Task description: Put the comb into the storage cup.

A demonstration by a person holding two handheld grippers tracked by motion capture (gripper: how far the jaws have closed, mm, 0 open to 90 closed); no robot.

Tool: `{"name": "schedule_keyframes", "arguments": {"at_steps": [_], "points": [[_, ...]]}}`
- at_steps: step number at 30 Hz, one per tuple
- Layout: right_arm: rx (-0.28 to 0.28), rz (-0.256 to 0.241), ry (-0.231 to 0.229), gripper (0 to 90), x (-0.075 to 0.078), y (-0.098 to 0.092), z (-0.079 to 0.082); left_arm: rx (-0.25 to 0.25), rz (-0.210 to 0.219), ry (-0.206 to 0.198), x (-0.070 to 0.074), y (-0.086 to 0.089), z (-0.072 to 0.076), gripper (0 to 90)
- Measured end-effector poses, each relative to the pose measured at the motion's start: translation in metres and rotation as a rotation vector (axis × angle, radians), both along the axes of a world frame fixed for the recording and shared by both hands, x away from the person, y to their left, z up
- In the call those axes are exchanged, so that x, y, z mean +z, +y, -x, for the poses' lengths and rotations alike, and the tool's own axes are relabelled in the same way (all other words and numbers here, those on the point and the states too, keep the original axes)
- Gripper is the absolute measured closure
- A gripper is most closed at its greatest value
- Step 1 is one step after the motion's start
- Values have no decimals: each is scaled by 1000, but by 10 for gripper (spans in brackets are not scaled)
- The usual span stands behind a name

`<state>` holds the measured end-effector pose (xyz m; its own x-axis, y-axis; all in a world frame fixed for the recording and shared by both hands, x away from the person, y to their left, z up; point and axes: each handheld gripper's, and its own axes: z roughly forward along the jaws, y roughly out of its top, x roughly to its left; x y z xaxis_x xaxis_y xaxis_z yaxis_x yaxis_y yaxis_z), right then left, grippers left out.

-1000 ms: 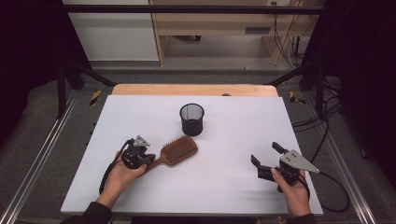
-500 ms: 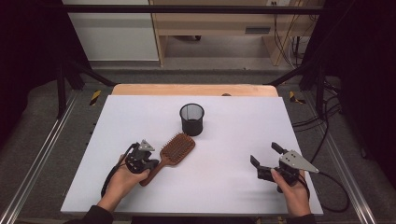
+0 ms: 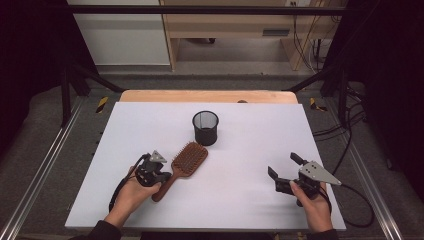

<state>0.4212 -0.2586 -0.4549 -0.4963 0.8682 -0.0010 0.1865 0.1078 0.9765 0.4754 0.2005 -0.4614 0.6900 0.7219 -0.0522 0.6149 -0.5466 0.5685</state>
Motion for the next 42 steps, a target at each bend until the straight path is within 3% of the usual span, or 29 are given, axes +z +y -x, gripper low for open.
{"name": "schedule_keyframes", "arguments": {"at_steps": [15,24,27,33,36,42], "points": [[4,0,-1,54,0,0,0,2,12,6,2,-1,0,900],[10,7,-6,53,1,1,1,8,24,-30,23,-8,6,858],[10,7,-7,53,1,1,1,9,21,-39,28,-12,9,781],[9,8,-8,53,1,1,1,47,13,-53,33,-20,14,512],[9,11,-7,53,1,1,1,73,9,-50,31,-23,15,352],[11,18,-7,52,1,2,1,70,-25,-47,25,-29,17,96]]}}
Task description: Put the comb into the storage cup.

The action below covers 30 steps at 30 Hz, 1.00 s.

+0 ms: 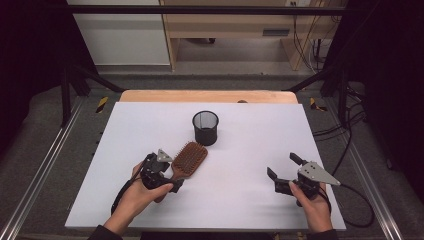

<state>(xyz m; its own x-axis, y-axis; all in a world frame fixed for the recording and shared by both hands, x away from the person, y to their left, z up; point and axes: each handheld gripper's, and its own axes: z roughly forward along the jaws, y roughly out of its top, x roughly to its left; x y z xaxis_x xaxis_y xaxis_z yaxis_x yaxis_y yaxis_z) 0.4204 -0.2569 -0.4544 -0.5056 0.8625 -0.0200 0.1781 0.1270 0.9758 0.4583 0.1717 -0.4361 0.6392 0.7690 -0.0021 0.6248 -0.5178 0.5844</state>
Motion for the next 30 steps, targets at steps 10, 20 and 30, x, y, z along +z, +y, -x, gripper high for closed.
{"name": "schedule_keyframes", "arguments": {"at_steps": [10,20,30], "points": [[2,0,2,50,0,0,0,-31,-56,65,-13,-7,-1,55],[2,-1,4,50,0,0,0,-12,-63,100,-18,-7,-4,64],[3,0,5,50,0,0,0,4,-69,116,-16,-7,-11,134]]}}
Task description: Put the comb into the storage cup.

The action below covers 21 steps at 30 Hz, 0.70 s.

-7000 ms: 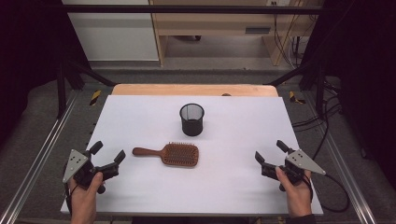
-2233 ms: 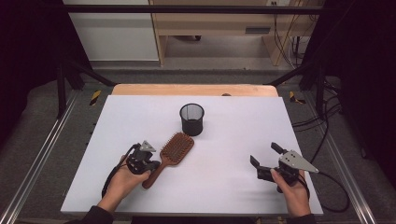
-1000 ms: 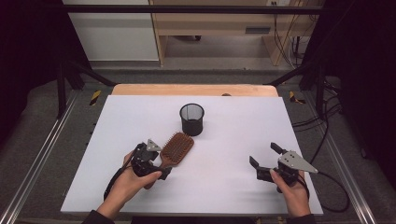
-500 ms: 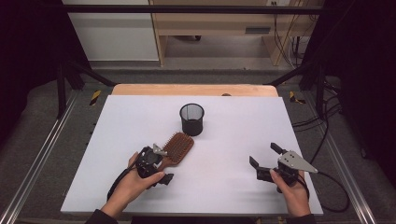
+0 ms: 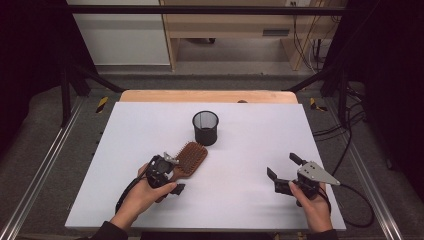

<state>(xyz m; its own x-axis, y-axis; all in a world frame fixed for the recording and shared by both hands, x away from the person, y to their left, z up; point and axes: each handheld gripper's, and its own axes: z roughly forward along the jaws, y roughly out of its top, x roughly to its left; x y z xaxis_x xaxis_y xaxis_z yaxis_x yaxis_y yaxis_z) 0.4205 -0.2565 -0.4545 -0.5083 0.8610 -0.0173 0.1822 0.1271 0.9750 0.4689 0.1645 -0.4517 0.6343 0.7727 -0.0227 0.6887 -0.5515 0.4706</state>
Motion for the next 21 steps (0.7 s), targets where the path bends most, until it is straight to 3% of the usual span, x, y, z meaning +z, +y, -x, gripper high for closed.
{"name": "schedule_keyframes", "arguments": {"at_steps": [8,16,21], "points": [[2,1,2,50,0,0,0,4,-9,26,3,-2,-10,359],[6,2,3,50,0,0,0,8,-25,39,-1,1,-15,517],[7,2,5,50,-1,1,-1,-17,-43,38,1,-2,-14,589]]}}
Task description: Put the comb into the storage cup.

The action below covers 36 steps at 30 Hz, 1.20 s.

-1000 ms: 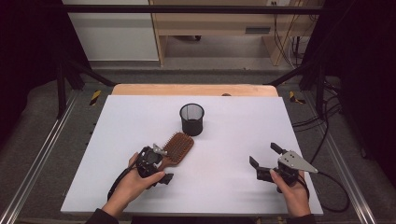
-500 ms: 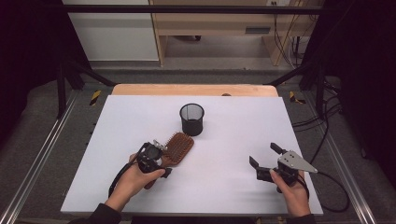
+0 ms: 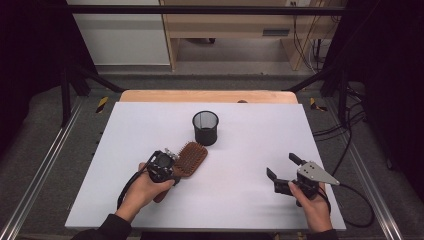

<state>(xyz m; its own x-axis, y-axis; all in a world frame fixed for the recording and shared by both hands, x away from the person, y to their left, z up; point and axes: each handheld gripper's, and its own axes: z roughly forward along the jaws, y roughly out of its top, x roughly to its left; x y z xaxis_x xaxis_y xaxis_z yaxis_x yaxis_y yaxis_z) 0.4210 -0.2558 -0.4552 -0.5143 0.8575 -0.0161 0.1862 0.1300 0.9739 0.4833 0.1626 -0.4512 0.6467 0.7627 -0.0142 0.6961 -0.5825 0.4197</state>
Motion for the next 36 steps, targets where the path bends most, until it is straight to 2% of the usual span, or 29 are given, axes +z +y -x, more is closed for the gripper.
{"name": "schedule_keyframes", "arguments": {"at_steps": [2,11,17,29,36], "points": [[2,0,0,50,0,0,0,-16,-25,-5,0,-2,1,604],[6,2,6,50,-1,1,0,-38,-73,4,1,-9,1,647],[13,6,6,50,-1,2,0,-60,-65,8,1,-9,0,717],[15,4,6,50,-1,2,0,-91,-57,-14,1,-7,2,726],[16,-1,8,50,-1,2,0,-93,-56,-78,3,-6,9,727]]}}
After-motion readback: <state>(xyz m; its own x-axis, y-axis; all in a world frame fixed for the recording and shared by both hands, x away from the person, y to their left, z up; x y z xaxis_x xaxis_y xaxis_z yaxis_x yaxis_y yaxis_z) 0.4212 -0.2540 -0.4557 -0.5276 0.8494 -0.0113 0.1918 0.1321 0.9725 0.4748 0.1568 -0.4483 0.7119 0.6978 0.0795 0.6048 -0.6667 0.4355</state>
